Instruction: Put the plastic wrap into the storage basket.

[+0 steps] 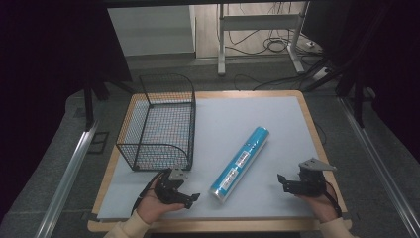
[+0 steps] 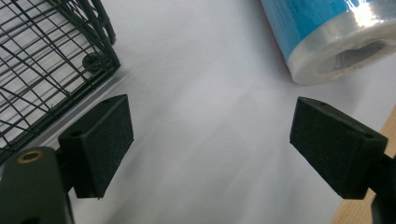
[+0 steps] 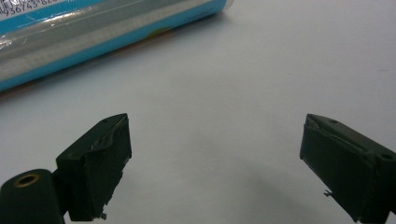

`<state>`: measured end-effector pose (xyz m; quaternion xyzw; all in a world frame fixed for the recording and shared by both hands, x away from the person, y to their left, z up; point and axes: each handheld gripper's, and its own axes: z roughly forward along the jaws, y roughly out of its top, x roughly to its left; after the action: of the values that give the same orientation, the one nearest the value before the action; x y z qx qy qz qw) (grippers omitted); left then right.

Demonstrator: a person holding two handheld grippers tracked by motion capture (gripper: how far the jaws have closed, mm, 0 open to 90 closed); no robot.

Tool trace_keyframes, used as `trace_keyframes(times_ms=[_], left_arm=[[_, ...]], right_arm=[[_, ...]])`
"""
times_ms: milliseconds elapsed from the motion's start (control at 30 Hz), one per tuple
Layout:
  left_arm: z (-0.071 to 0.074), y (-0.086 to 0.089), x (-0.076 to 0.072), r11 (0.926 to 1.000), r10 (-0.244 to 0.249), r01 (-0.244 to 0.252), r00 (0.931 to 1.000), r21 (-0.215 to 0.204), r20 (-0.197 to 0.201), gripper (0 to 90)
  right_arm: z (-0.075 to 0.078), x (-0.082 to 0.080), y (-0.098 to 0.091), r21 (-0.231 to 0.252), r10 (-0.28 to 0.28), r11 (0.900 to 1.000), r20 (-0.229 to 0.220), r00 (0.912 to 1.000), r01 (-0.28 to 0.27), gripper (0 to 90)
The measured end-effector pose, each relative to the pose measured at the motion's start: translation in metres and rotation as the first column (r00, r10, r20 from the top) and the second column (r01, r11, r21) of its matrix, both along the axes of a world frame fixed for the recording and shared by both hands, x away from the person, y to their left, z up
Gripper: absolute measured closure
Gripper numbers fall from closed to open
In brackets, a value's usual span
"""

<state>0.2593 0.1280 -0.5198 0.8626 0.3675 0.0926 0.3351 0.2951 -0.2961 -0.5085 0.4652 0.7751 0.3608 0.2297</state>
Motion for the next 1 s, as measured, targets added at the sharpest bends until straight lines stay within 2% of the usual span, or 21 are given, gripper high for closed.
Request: trace_keyframes(times_ms=[167, 300, 667, 800, 967, 1000], left_arm=[[0.000, -0.001, 0.000, 1.0000, -0.004, 0.004, 1.0000, 0.002, -0.001, 13.2], [0.001, -0.002, -0.001, 1.0000, -0.008, 0.008, 1.0000, 0.004, -0.002, 13.1], [0.003, 0.000, 0.000, 1.0000, 0.006, -0.006, 0.9999, 0.000, 0.010, 13.1], [0.010, -0.003, -0.003, 1.0000, 0.006, -0.006, 0.9995, 0.005, 0.030, 13.1], [0.028, -0.011, -0.009, 0.9997, -0.009, 0.010, 0.9990, -0.021, 0.043, 13.4], [0.028, -0.011, -0.009, 0.9997, -0.009, 0.010, 0.9990, -0.021, 0.043, 13.5]], right_arm=[[0.003, -0.001, -0.002, 0.008, -0.002, 1.0000, 0.018, 0.9998, 0.002, 10.1], [0.004, -0.002, -0.003, 0.011, -0.006, 0.9999, 0.016, 0.9999, 0.006, 10.8], [0.004, -0.003, -0.001, 0.000, 0.033, 0.9995, 0.023, 0.9992, -0.033, 12.1], [0.005, -0.003, -0.001, 0.008, 0.029, 0.9995, 0.028, 0.9992, -0.030, 12.1], [0.006, -0.004, -0.002, 0.010, 0.027, 0.9996, 0.038, 0.9989, -0.028, 12.2], [0.006, -0.004, -0.002, 0.010, 0.027, 0.9996, 0.038, 0.9989, -0.028, 12.2]])
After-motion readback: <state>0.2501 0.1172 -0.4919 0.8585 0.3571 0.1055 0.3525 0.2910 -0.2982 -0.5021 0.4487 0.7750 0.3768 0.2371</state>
